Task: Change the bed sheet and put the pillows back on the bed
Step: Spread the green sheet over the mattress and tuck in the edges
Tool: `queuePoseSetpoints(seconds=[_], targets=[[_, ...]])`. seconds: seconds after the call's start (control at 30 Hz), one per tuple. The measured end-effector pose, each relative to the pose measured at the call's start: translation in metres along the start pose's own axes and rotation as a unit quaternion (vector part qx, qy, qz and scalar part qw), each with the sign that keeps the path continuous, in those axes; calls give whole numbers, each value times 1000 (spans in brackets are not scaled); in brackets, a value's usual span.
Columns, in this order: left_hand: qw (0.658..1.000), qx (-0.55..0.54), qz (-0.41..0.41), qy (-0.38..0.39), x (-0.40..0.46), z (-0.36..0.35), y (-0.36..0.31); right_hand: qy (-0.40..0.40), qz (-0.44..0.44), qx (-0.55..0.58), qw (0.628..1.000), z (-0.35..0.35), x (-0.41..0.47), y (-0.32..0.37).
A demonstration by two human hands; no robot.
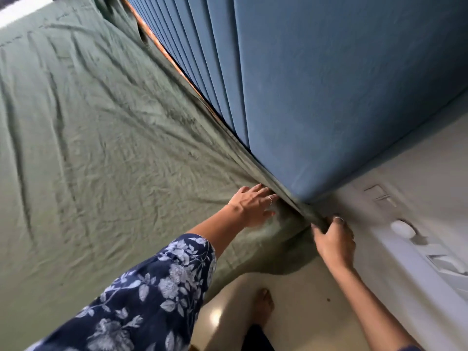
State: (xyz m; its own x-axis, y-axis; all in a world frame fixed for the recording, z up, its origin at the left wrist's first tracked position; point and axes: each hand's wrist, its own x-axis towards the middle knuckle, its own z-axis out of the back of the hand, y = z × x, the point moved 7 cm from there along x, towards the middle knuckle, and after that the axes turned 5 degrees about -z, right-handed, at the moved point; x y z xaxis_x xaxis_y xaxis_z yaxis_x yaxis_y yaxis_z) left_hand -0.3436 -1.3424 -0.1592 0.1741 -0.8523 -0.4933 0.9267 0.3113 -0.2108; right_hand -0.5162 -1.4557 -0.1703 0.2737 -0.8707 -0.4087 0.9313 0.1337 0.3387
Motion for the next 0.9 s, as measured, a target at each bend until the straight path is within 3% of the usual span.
queuePoseSetpoints(seconds=[0.1,0.13,0.2,0.27,0.37,0.43,0.57,0.67,0.77,0.9], targets=[[999,19,16,-21,7,5,0,-86,163,13,983,2,-28,23],[999,26,20,-24,8,7,1,-81,236,27,968,0,-43,36],[999,37,26,-24,12,11,2,-1,328,9,945,-21,-59,57],[997,62,21,-30,16,14,3,55,365,-45,928,-45,-61,73],[998,46,20,-37,22,20,6,125,327,-53,935,-66,-47,93],[999,3,22,-43,25,24,11,117,321,-40,939,-71,-34,106],[991,-27,13,-127,5,36,34,163,272,-41,948,-72,-14,126],[985,-31,22,-168,-32,24,73,126,208,-21,970,-72,-5,135],[972,-17,122,-202,-70,6,131,121,113,-32,986,-86,12,150],[947,-100,294,-82,-94,-20,193,151,16,-37,988,-90,26,169]])
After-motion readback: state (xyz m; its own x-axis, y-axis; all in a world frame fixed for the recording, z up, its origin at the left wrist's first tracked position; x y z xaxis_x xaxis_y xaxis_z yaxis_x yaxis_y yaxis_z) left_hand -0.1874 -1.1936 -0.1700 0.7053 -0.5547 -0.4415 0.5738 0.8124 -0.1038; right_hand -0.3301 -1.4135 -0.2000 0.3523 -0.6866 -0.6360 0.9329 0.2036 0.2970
